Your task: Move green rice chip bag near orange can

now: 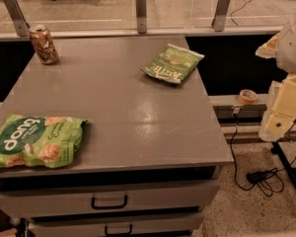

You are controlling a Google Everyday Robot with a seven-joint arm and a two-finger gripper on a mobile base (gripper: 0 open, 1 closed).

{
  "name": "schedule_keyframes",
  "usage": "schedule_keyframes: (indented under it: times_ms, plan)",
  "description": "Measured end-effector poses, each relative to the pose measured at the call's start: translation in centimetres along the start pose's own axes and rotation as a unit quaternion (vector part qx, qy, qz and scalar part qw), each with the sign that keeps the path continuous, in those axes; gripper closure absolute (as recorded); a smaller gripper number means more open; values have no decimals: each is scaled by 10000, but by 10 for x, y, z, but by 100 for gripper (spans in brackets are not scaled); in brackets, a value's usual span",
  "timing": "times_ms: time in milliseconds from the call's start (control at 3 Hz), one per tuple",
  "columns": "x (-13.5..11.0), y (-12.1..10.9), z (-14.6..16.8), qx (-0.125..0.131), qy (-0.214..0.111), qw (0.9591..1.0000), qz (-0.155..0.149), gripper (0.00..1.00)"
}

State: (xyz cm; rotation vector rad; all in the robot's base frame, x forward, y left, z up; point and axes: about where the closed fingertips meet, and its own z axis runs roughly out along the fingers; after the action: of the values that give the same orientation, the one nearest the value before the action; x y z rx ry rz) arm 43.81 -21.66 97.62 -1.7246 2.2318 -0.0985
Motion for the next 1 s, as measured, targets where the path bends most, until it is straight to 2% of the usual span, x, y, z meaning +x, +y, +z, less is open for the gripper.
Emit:
schedule_keyframes:
  times_ms: [333, 667, 1000]
  plan:
    - [0, 0, 0, 1, 0, 10000, 0, 0]
    - [-9, 0, 8, -110, -224, 9996, -164, 0]
    - [-51, 13, 59, -708, -827, 9927, -524, 0]
